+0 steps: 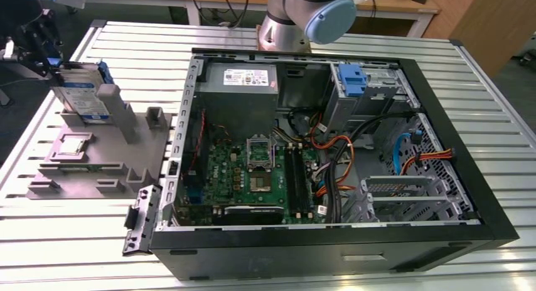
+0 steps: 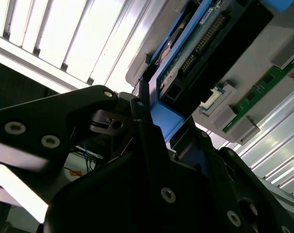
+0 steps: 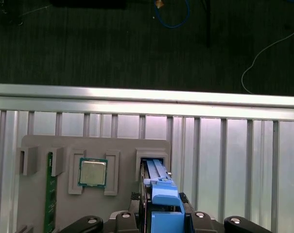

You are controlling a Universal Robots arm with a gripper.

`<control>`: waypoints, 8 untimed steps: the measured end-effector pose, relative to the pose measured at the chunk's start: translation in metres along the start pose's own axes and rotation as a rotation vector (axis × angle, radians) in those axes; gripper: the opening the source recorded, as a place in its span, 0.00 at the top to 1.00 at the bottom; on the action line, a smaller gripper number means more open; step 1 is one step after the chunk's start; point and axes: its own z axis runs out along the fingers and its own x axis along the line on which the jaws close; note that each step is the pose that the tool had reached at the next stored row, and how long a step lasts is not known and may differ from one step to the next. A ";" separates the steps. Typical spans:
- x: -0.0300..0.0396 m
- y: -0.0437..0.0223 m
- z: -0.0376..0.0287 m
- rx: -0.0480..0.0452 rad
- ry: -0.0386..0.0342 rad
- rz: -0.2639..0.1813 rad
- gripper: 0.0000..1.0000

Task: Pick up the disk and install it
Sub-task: 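Pick up the disk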

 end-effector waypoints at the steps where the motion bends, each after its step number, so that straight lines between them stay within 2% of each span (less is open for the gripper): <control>1: 0.0000 0.0000 0.0001 0.0000 0.0000 0.000 0.58; 8: 0.0000 0.0000 0.0008 0.0000 0.0000 0.000 0.58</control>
